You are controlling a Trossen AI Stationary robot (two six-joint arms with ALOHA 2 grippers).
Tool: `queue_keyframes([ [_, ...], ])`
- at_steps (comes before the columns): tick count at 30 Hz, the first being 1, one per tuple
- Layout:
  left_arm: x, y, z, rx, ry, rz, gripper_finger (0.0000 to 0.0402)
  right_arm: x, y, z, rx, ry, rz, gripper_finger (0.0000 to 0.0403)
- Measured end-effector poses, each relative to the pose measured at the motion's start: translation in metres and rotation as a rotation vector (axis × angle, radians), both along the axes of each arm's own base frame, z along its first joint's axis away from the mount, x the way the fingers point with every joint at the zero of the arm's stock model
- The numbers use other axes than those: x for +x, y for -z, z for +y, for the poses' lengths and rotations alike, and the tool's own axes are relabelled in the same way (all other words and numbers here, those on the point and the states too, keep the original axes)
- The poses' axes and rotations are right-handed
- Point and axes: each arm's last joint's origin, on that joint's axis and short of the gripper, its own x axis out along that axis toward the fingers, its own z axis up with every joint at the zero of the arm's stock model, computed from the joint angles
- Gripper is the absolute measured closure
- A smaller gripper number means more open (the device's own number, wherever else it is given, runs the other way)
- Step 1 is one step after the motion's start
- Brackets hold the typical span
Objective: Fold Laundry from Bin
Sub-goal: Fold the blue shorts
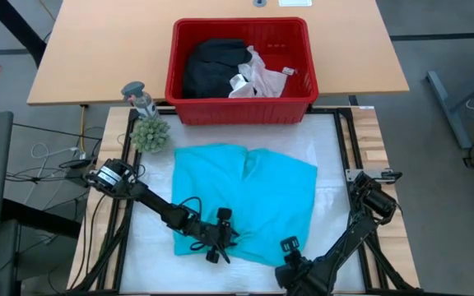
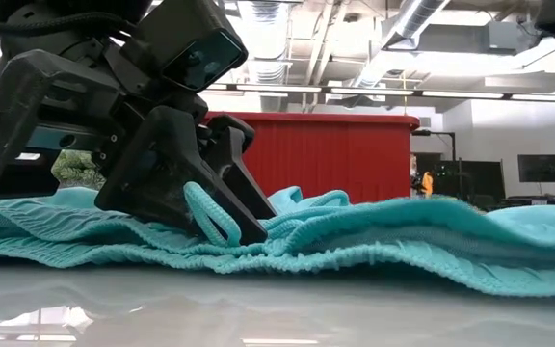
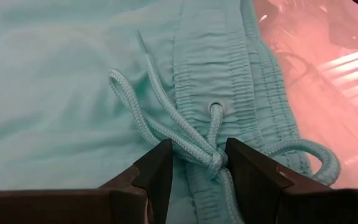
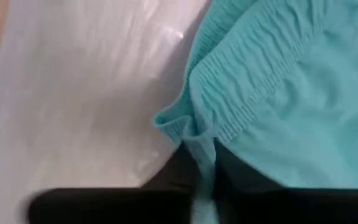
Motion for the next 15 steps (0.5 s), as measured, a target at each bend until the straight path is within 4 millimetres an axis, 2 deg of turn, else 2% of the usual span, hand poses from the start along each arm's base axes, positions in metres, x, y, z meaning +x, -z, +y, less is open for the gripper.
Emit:
queue_keyframes([
  [1, 0.0, 0.0, 0.0, -0.003, 0.003, 0.001, 0.026, 0.0, -0.002, 0.0, -0.004, 0.003, 0.011, 0.0373],
  [8, 0.0, 0.0, -0.001, -0.017, 0.019, 0.006, 0.026, 0.004, -0.035, -0.009, -0.121, 0.012, 0.034, 0.0373],
  [11, 0.0, 0.0, -0.001, -0.02, 0.021, 0.0, 0.026, 0.015, -0.049, -0.019, -0.18, -0.02, 0.023, 0.0373],
  [15, 0.002, -0.003, -0.002, -0.026, 0.039, -0.035, 0.026, 0.039, -0.055, -0.039, -0.243, -0.049, -0.021, 0.0373],
])
